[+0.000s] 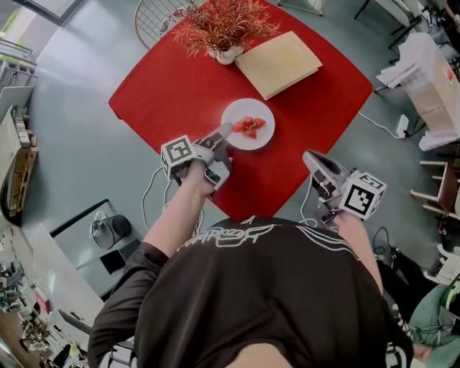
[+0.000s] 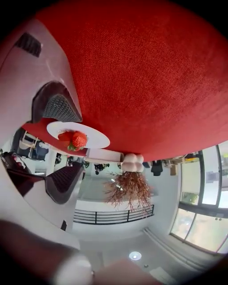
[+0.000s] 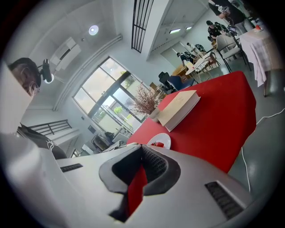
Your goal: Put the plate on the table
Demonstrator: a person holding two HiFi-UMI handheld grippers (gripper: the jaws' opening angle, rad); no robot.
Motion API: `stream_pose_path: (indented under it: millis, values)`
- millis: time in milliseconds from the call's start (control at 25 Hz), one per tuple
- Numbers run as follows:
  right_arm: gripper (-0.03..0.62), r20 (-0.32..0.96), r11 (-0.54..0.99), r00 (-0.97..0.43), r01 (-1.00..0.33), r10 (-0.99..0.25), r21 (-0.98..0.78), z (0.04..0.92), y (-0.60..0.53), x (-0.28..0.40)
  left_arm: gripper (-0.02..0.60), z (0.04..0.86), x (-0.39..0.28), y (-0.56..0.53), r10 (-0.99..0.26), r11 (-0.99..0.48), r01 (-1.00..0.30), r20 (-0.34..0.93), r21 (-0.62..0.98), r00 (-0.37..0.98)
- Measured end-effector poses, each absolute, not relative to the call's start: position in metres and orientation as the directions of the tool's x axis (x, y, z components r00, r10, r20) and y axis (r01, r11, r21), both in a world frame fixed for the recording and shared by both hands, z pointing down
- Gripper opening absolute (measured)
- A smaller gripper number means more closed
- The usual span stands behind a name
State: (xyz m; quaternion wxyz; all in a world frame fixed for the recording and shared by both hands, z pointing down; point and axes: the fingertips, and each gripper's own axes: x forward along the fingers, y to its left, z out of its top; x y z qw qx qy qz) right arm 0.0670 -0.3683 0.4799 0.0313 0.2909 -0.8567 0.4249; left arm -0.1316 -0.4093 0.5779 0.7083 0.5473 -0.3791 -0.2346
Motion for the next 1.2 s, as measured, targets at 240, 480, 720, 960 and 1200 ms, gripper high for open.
stream_pose_path:
  millis: [240,480,720,960,1200]
  values:
    - [0.008,0.285,0.461,-0.832,-0.512,-0.476,-0.725,0.479,-0.364,0.07,0.319,0.576,-0.136,-0.405,-0.744,0.313,-0.112,0.317,0.943,0.589]
    - [0.008,0.294,0.465,-0.835,-0.513,-0.465,-0.722,0.48,-0.357,0.071,0.319,0.571,-0.14,-0.388,-0.752,0.297,-0.097,0.295,0.95,0.589]
    - [0.008,0.28,0.496,-0.855,-0.489,-0.437,-0.717,0.472,-0.348,0.061,0.164,0.53,-0.137,-0.373,-0.781,0.115,-0.086,0.144,0.99,0.608]
    - [0.008,0.281,0.54,-0.877,-0.464,-0.389,-0.702,0.466,-0.326,0.053,0.008,0.46,-0.104,-0.346,-0.724,-0.178,-0.132,-0.039,0.975,0.689]
    - [0.008,0.278,0.59,-0.886,-0.457,-0.372,-0.665,0.453,-0.295,0.058,0.006,0.422,-0.066,-0.294,-0.611,-0.536,-0.483,0.076,0.693,0.788]
